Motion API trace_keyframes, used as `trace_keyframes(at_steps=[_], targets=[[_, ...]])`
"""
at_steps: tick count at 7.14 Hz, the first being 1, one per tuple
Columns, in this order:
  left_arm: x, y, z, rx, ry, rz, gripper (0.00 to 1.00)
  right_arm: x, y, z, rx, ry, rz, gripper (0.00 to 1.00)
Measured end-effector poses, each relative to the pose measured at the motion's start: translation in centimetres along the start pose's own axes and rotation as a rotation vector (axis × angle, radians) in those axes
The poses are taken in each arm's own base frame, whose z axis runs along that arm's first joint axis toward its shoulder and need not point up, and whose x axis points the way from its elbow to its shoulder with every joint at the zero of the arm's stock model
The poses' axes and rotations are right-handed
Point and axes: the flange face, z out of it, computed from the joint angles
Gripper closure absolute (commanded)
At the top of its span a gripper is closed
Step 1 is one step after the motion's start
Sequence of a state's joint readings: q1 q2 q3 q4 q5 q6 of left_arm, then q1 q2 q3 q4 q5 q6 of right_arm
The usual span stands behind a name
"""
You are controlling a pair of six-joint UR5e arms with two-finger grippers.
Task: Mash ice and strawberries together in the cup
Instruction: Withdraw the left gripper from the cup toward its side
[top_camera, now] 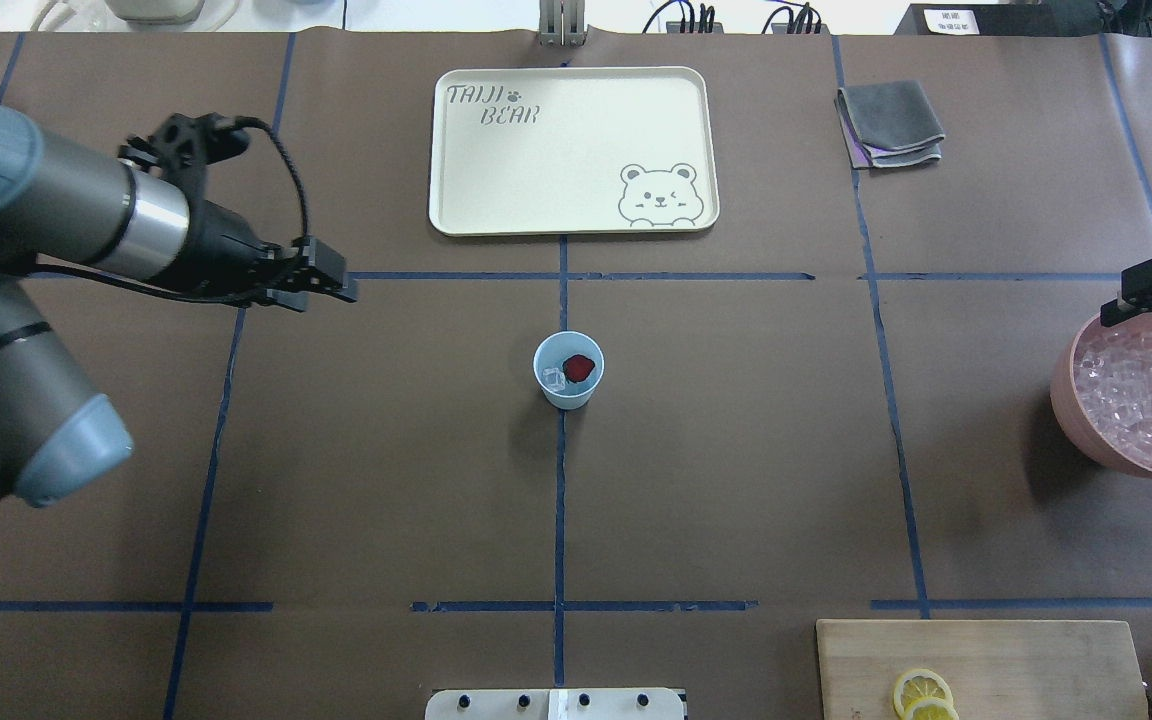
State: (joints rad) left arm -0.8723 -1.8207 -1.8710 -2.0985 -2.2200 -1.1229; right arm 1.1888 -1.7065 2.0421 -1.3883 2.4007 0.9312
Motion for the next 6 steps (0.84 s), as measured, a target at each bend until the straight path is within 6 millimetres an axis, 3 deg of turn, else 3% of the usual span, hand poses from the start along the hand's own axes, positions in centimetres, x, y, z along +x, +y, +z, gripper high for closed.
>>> trace_keyframes(at_steps=[1, 2, 4, 5, 6], targets=[[-8.2, -0.1, -2.7, -0.028, -0.058, 0.086, 0.33, 0.2, 0.0, 0.0, -0.001, 0.002, 0.003, 0.00], [-15.8, 0.4, -4.9, -0.046, -0.121, 0.165, 0.27, 0.6, 0.0, 0.0, 0.000, 0.005, 0.005, 0.00], [-29.6, 0.4, -7.9, -0.067, -0.246, 0.248, 0.21, 2.3, -0.2, -1.0, 0.021, 0.009, -0.012, 0.00], [-35.1, 0.4, -8.2, -0.076, -0.308, 0.231, 0.19, 3.2, -0.6, -2.0, 0.048, 0.011, -0.020, 0.00], [-38.8, 0.5, -7.8, -0.090, -0.358, 0.201, 0.18, 4.2, -0.9, -2.8, 0.076, 0.024, -0.043, 0.00]])
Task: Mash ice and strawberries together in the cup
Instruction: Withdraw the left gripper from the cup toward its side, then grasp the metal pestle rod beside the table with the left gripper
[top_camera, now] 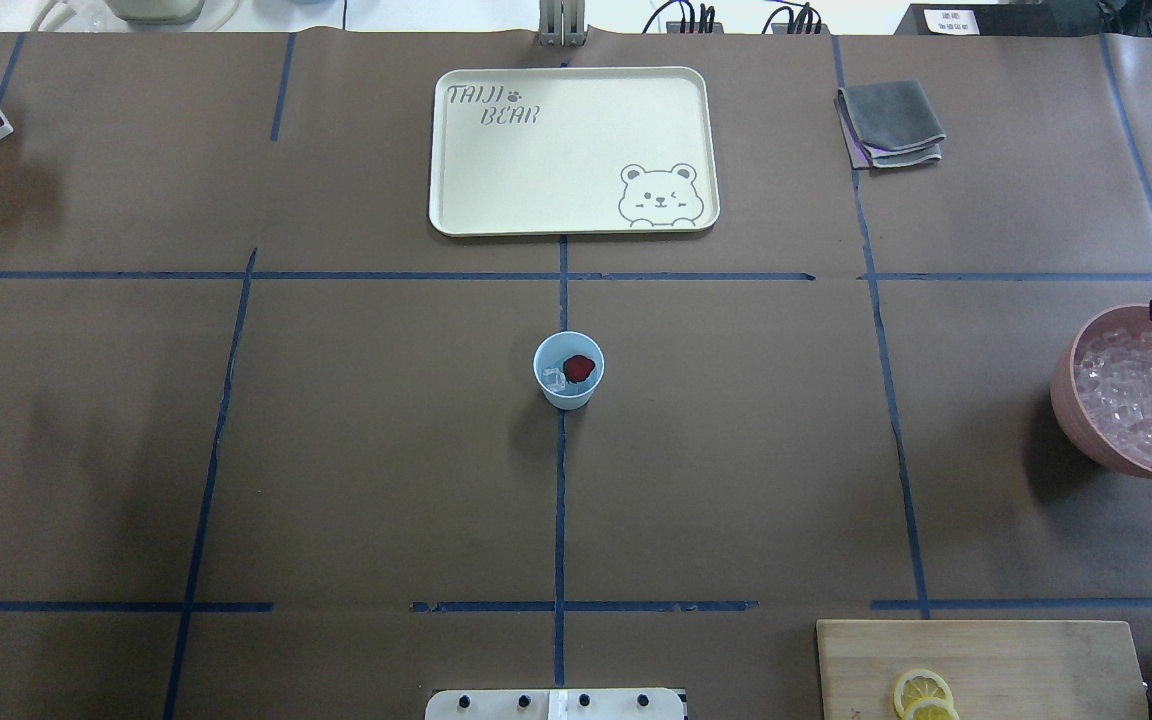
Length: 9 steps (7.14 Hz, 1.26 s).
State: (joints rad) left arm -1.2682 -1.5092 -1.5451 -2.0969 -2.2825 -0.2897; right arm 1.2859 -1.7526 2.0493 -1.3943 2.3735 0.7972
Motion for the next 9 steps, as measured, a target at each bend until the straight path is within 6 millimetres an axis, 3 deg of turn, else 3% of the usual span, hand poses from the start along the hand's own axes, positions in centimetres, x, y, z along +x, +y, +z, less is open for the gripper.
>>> trace_keyframes(at_steps=[1, 3, 9], targets=[[-1.6, 0.4, 1.2, -0.019, -0.022, -0.030, 0.18, 1.1, -0.1, -0.3, 0.021, 0.023, -0.046, 0.00], [-2.3, 0.3, 1.8, -0.026, -0.034, -0.116, 0.16, 3.2, 0.2, -0.2, 0.030, 0.066, -0.142, 0.00], [0.8, 2.6, 7.0, -0.146, -0.019, -0.102, 0.13, 4.1, 0.5, 0.1, 0.025, 0.082, -0.169, 0.00]])
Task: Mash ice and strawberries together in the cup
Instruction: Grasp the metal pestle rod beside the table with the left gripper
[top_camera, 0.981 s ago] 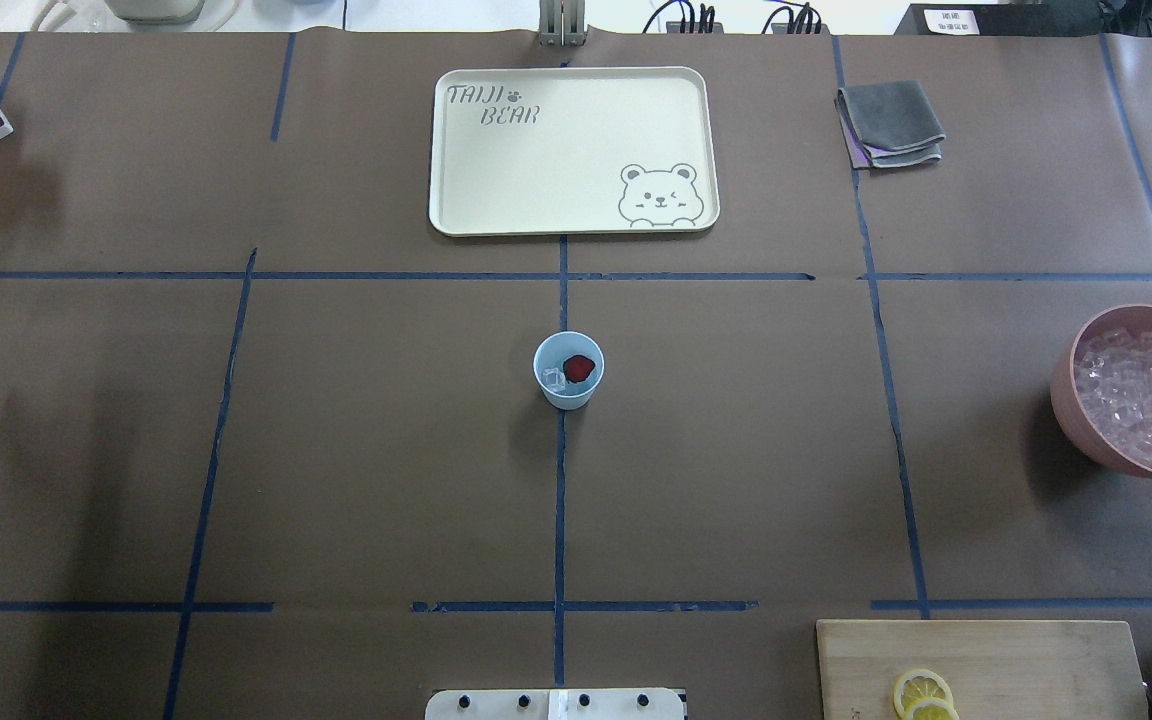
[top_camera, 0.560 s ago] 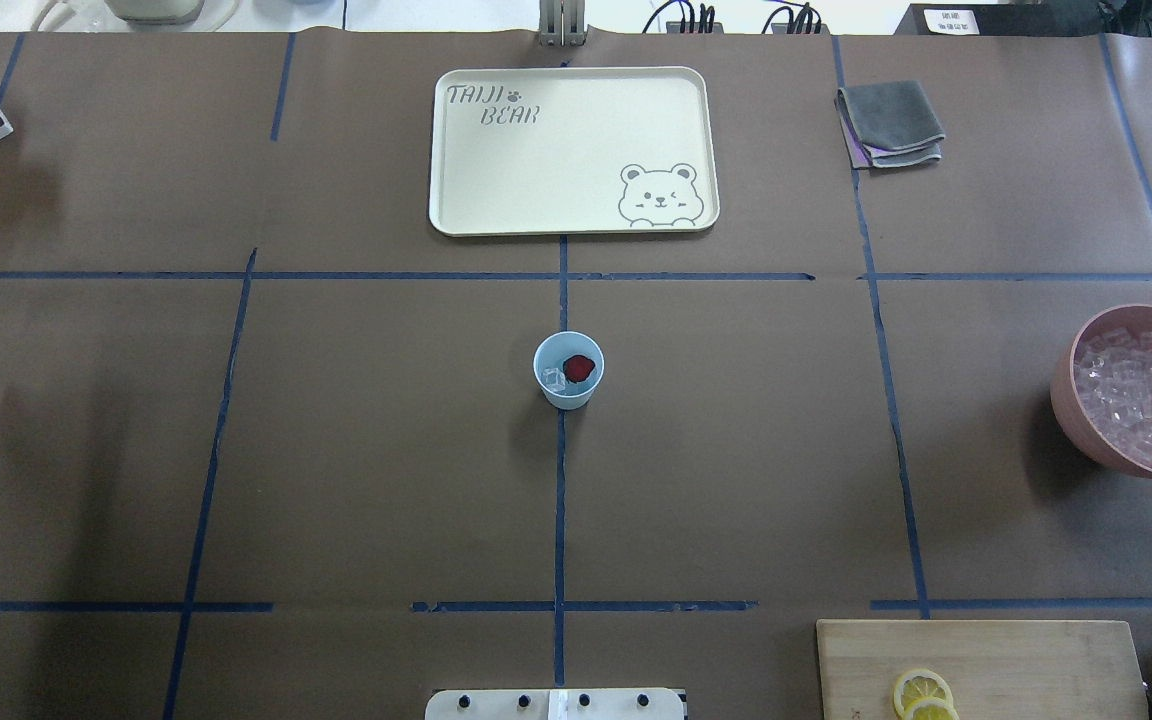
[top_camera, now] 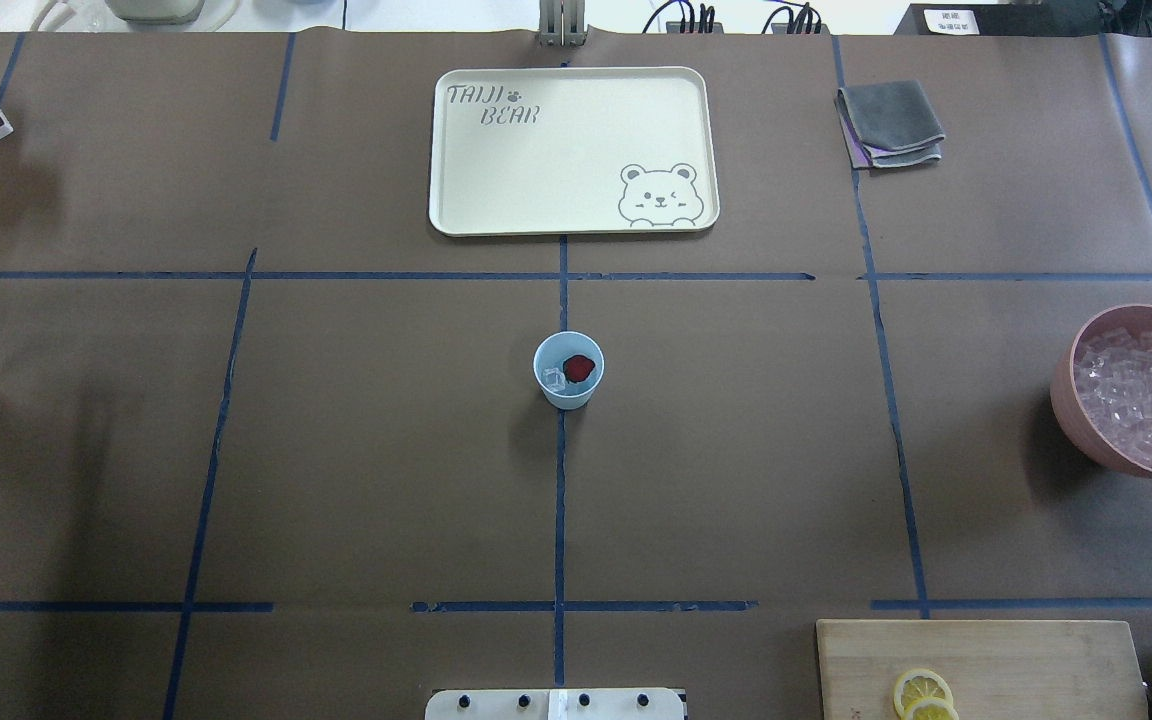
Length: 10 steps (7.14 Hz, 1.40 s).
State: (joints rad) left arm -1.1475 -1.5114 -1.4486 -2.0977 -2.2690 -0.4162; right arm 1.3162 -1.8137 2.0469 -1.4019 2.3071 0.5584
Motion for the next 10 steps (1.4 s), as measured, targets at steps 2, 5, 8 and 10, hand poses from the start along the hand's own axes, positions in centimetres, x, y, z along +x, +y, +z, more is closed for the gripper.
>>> trace_keyframes(at_steps=[2, 5, 8, 10], targets=[[0.0, 0.6, 1.0, -0.022, -0.001, -0.014, 0.13, 0.1, 0.1, 0.1, -0.002, 0.001, 0.003, 0.00], [0.4, 1.0, 2.0, -0.048, 0.006, -0.010, 0.20, 0.2, 0.1, 0.2, -0.005, 0.002, 0.005, 0.00], [0.8, 1.5, 2.2, -0.089, 0.068, -0.019, 0.46, 0.1, 0.0, 0.2, -0.003, 0.001, 0.006, 0.00], [0.6, 1.8, 2.3, -0.097, 0.072, -0.026, 1.00, 0.0, 0.0, 0.1, -0.002, 0.001, 0.007, 0.00]])
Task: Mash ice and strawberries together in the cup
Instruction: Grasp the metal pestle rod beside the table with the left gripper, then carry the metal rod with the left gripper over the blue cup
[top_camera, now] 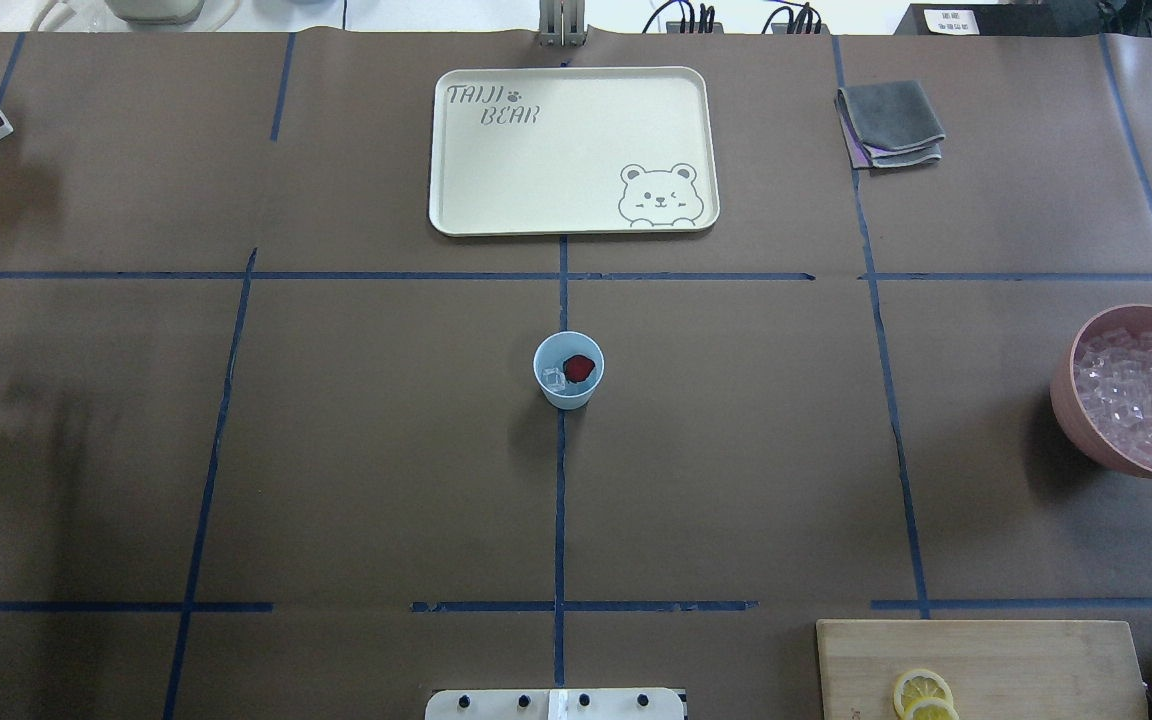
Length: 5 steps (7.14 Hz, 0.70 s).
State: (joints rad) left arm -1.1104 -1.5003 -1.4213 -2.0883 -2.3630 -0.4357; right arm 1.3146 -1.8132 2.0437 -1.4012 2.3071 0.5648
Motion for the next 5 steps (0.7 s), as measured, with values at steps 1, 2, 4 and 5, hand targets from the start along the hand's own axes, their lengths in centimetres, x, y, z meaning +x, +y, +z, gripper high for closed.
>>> trace_keyframes(at_steps=[1, 2, 4, 5], targets=[[-0.2, 0.1, 0.1, -0.004, -0.001, -0.004, 1.00, 0.0, 0.0, 0.0, 0.000, 0.000, 0.001, 0.00], [-0.3, 0.2, 0.2, -0.010, 0.002, -0.009, 1.00, 0.1, 0.0, 0.0, -0.001, 0.001, 0.002, 0.00], [0.8, 0.2, -0.2, -0.033, 0.040, -0.016, 1.00, 0.1, 0.1, 0.0, -0.001, 0.001, 0.004, 0.00], [2.7, -0.3, -1.7, -0.018, 0.069, 0.002, 1.00, 0.1, 0.0, 0.0, -0.001, 0.000, 0.003, 0.00]])
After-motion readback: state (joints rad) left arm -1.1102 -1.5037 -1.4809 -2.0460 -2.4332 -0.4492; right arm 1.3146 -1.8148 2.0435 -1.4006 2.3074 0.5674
